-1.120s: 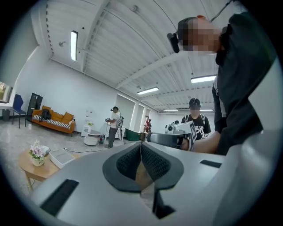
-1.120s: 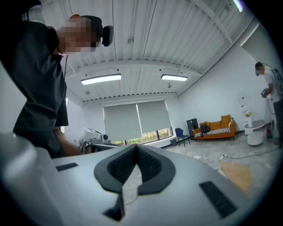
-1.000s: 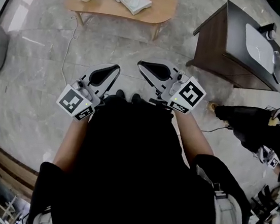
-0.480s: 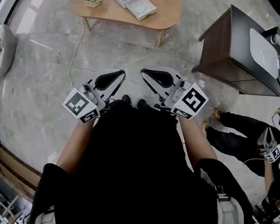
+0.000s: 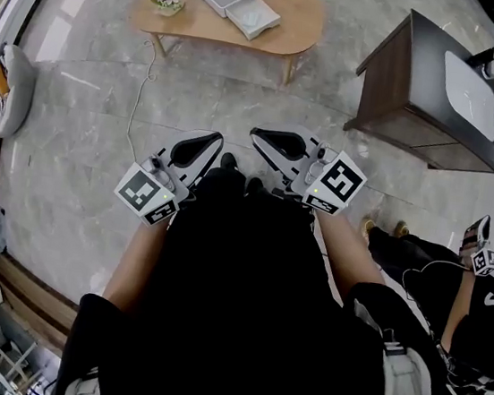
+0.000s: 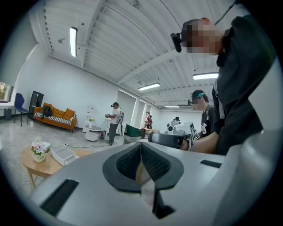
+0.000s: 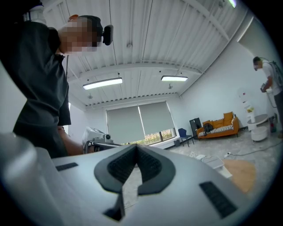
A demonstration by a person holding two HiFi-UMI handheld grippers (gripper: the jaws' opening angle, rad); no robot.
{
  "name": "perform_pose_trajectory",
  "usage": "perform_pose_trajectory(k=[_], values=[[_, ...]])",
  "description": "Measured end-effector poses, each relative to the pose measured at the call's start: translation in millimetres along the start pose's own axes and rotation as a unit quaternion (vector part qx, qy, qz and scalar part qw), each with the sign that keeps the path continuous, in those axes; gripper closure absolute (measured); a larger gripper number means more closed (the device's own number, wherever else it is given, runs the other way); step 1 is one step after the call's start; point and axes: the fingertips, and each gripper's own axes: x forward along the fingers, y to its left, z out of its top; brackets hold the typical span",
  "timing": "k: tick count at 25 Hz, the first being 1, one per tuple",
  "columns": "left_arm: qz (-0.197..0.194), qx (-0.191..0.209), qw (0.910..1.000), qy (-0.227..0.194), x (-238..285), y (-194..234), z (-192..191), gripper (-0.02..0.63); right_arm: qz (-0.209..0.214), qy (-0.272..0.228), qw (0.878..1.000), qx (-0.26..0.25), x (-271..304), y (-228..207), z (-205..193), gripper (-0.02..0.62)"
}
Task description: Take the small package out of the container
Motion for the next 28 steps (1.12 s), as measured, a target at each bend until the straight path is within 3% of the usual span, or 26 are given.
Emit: perform_pose_trajectory(k=[7, 14, 28], values=[[0.002, -0.007, 1.0, -0.001, 1, 14, -3, 0.588, -0.003, 0.007, 1.0, 0.006, 6, -9, -7, 0.584], [-0.009, -0.016, 0.9998, -0.004, 27, 42, 0, 0.588, -0.018, 0.013, 1.0, 0.012, 14, -45, -7, 0.584], [-0.01, -0.03, 0.999, -0.032, 87, 164, 39, 0.588, -0.029, 0.038, 0.999, -0.005, 77, -155, 11, 0.584]])
